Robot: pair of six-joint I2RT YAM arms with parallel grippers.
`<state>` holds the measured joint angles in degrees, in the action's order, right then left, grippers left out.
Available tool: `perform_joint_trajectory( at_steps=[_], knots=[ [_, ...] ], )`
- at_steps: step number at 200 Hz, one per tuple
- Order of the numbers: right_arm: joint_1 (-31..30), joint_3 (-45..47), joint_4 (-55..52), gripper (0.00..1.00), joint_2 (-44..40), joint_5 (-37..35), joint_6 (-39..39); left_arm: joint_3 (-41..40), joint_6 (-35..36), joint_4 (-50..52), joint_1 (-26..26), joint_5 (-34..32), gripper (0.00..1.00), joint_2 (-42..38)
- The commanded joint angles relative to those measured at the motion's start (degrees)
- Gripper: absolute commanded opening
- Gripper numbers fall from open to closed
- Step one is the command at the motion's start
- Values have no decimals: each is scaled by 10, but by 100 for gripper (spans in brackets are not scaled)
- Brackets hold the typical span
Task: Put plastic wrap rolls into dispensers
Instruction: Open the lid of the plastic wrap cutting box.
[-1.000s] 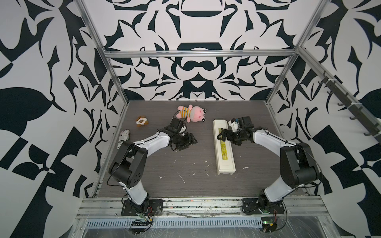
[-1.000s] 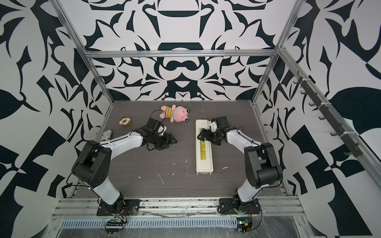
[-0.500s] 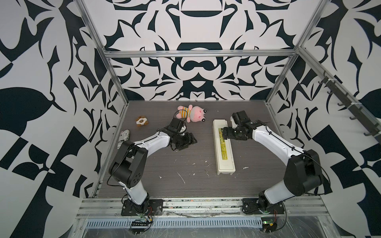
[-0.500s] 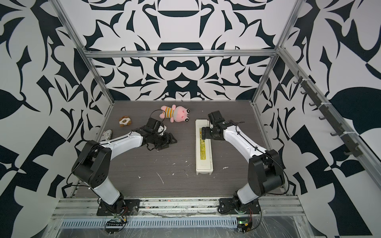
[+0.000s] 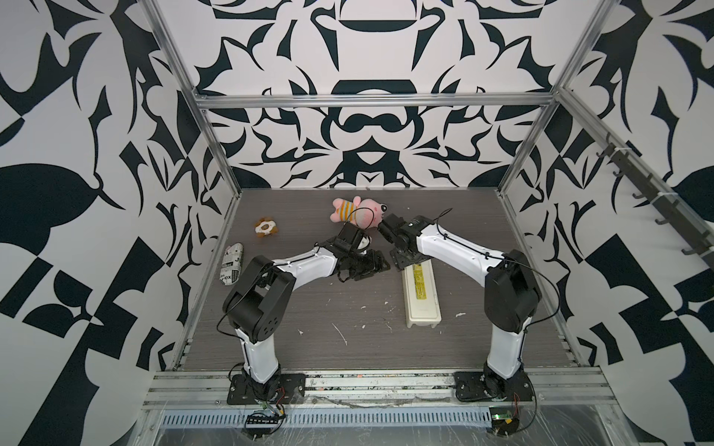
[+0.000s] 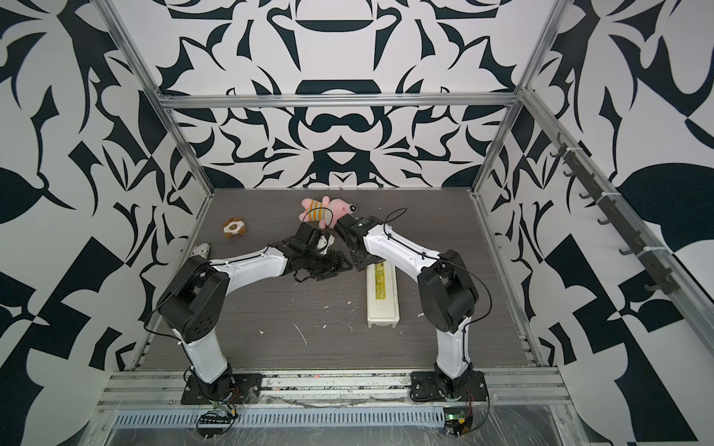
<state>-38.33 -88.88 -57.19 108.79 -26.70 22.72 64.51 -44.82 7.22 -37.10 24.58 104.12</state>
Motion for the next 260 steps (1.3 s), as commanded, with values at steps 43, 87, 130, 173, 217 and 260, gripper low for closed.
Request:
perform_joint_trajectory(
  at_steps=[43,87,130,173,217,260],
  knots=[
    [10,-6,-36,88,-39,-25,10,-28,-55,-117,-11,80,73,31],
    [27,17,-22,87,-64,-6,7,-32,-78,-152,-32,87,75,60],
    [38,34,-23,87,-83,-6,-1,-20,-94,-173,-44,92,77,72],
    [44,40,-25,87,-107,-5,-5,-5,-98,-170,-48,91,78,86],
    [56,52,-25,87,-129,-3,-8,7,-111,-205,-59,115,82,103],
    [74,87,-22,87,-154,-1,-8,29,-102,-175,-65,114,82,125]
  ],
)
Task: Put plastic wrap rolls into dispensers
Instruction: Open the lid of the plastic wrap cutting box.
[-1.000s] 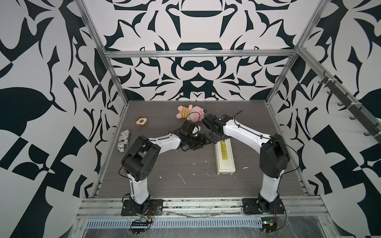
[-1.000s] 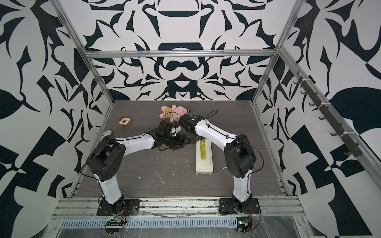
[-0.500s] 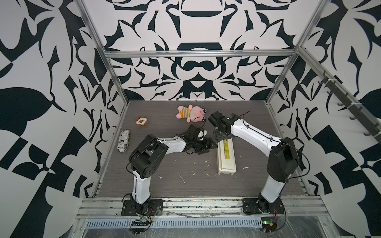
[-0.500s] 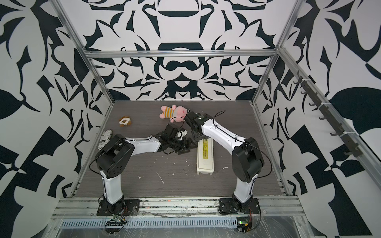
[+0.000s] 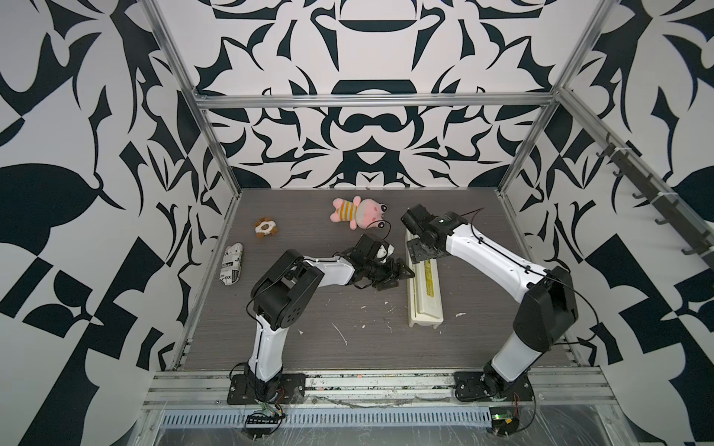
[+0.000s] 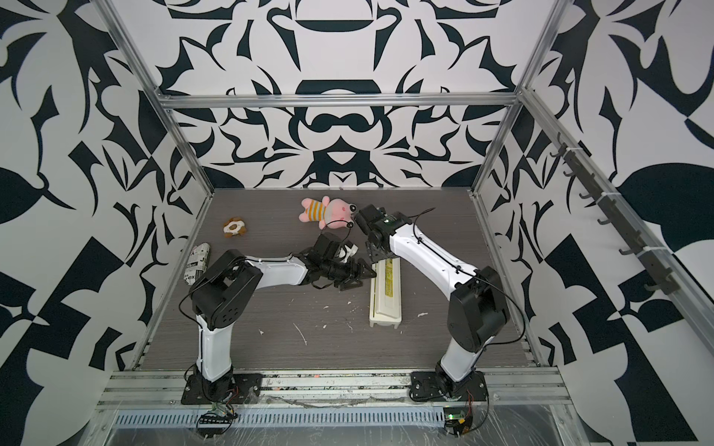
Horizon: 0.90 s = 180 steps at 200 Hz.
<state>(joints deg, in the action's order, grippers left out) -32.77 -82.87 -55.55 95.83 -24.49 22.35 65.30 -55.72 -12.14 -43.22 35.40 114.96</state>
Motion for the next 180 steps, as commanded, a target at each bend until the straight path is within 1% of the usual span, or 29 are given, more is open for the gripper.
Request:
perform_joint_trajectory(
  at_steps=[1,42,72,104,134,152,180],
  knots=[
    [19,28,-39,87,-25,-23,-4,21,8,21,-4,5,82,17],
    [49,84,-46,87,-99,-22,7,47,34,88,-4,-24,79,21],
    [64,105,-56,88,-149,-18,11,59,44,115,-4,-31,78,30],
    [101,134,-58,87,-189,-1,6,66,47,124,-5,-32,77,27],
    [137,177,-67,87,-230,11,16,69,48,135,-5,-35,77,19],
    [143,189,-70,87,-259,20,24,71,49,140,-5,-35,78,14],
    [148,178,-72,88,-288,29,27,66,47,137,1,-35,78,-12]
  ],
)
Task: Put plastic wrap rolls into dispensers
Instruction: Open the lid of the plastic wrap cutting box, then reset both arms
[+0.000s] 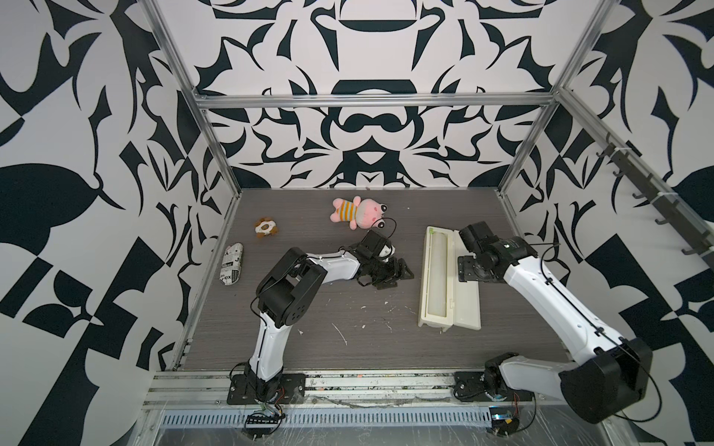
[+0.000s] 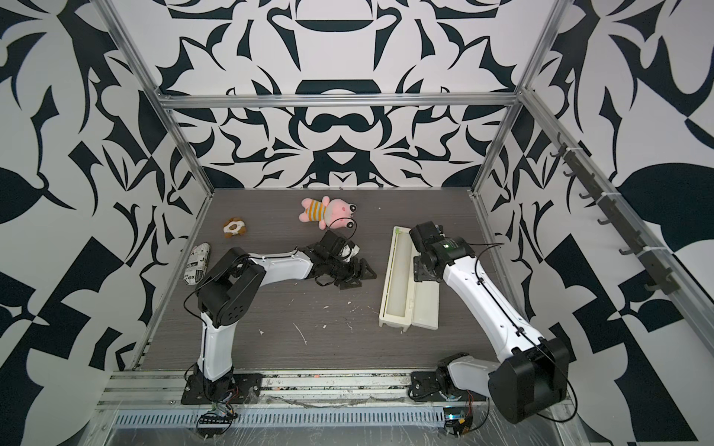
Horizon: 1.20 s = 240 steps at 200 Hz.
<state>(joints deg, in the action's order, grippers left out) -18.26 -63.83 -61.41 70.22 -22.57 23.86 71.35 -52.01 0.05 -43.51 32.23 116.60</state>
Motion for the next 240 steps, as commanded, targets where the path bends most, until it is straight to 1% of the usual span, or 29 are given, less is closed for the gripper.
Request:
perform_joint_trajectory(
  at_steps=[1,20,37,44,52,75,95,107,109,112,125,135,143,151,155,161,170,181,191,203,212,217,229,240],
  knots=[
    [4,-12,-12,88,-32,10,13,5,10,15,5,-3,78,-29],
    [23,-10,35,89,-44,53,0,-8,10,17,19,-13,78,-62],
    [55,-7,99,91,-43,96,-9,-24,23,38,45,-33,79,-100],
    [66,2,130,92,-47,99,-8,-33,31,50,59,-47,80,-120],
    [81,19,171,93,-52,85,-1,-46,39,64,77,-67,80,-143],
    [146,95,306,94,-74,73,21,-93,78,103,145,-170,82,-214],
    [222,169,421,92,-95,96,43,-151,108,105,221,-244,84,-278],
    [263,198,459,90,-90,86,51,-177,130,110,266,-286,84,-316],
    [269,201,463,90,-88,83,52,-181,133,111,272,-300,87,-321],
    [275,207,471,90,-85,78,53,-188,141,112,281,-315,89,-330],
    [305,228,503,90,-61,65,50,-214,180,109,312,-393,90,-366],
    [316,237,514,89,-39,44,47,-234,212,98,329,-453,91,-390],
    [317,245,520,89,-22,15,50,-256,240,73,340,-501,91,-411],
    [317,258,537,89,-10,3,49,-281,273,39,347,-550,91,-429],
    [316,268,551,89,-6,-5,40,-295,286,17,349,-578,93,-431],
    [315,285,577,88,-6,-13,31,-317,309,-17,353,-611,95,-458],
    [307,325,635,88,-16,-33,22,-361,357,-95,354,-650,95,-472],
    [293,391,737,88,-36,-61,3,-413,401,-189,364,-671,95,-478],
    [280,439,824,88,-46,-80,-8,-447,415,-251,375,-674,95,-471],
    [271,472,885,88,-37,-86,-16,-476,423,-306,385,-666,95,-456],
    [265,475,906,88,-23,-81,-17,-494,425,-351,386,-669,95,-440],
    [263,470,900,88,-21,-70,-16,-502,426,-385,389,-665,95,-413],
    [252,472,944,88,1,-57,-32,-520,445,-472,391,-670,96,-380],
    [249,469,959,88,15,-36,-36,-528,459,-514,397,-633,95,-362]
  ],
)
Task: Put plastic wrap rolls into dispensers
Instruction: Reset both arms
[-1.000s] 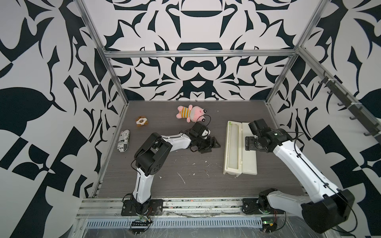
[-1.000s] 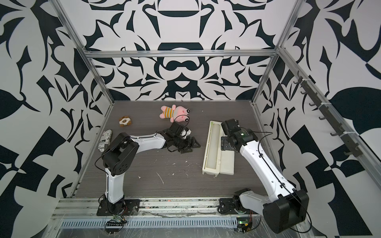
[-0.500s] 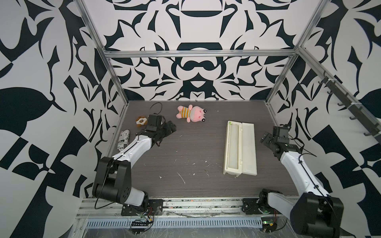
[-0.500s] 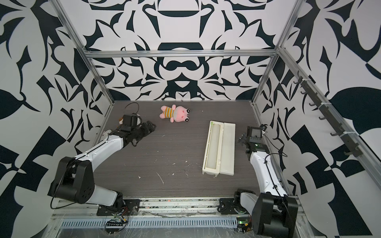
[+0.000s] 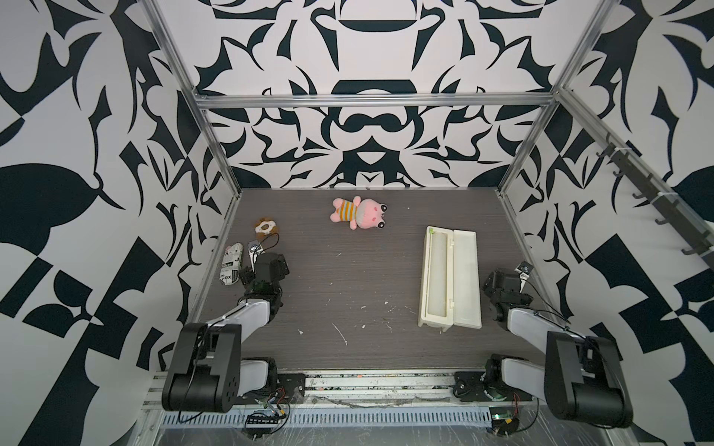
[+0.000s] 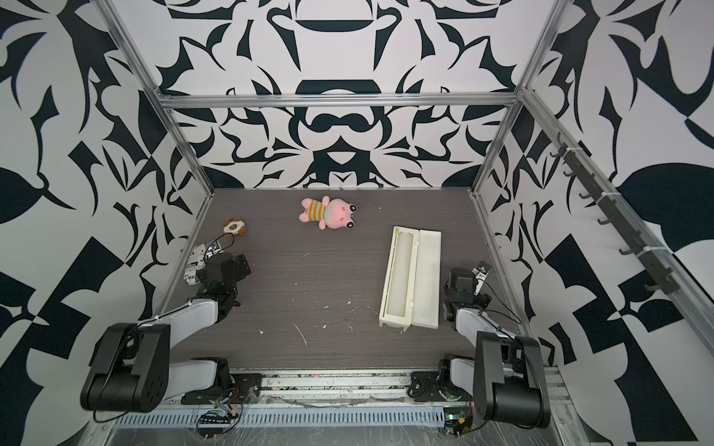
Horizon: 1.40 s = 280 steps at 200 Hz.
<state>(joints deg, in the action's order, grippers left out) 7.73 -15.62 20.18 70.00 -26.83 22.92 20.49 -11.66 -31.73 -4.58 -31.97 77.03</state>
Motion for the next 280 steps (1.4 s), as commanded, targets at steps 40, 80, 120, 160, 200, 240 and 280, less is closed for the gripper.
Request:
perform_joint_trajectory(
  at_steps=[40,80,120,160,200,240,280],
  knots=[
    [-104,40,394,88,111,0,-130,-57,95,-393,9,67,98,152],
    [-128,-10,337,87,138,41,-178,-6,67,-262,26,73,99,132],
    [-133,-32,359,87,196,77,-204,-1,58,-238,33,82,99,126],
    [-139,-41,328,86,188,65,-200,6,34,-211,62,120,99,121],
    [-139,-38,332,100,185,72,-206,1,32,-215,62,120,99,116],
    [-139,-38,332,100,185,72,-206,1,32,-216,62,121,99,116],
    [-139,-43,329,100,191,90,-214,1,31,-216,62,121,99,116]
  ],
)
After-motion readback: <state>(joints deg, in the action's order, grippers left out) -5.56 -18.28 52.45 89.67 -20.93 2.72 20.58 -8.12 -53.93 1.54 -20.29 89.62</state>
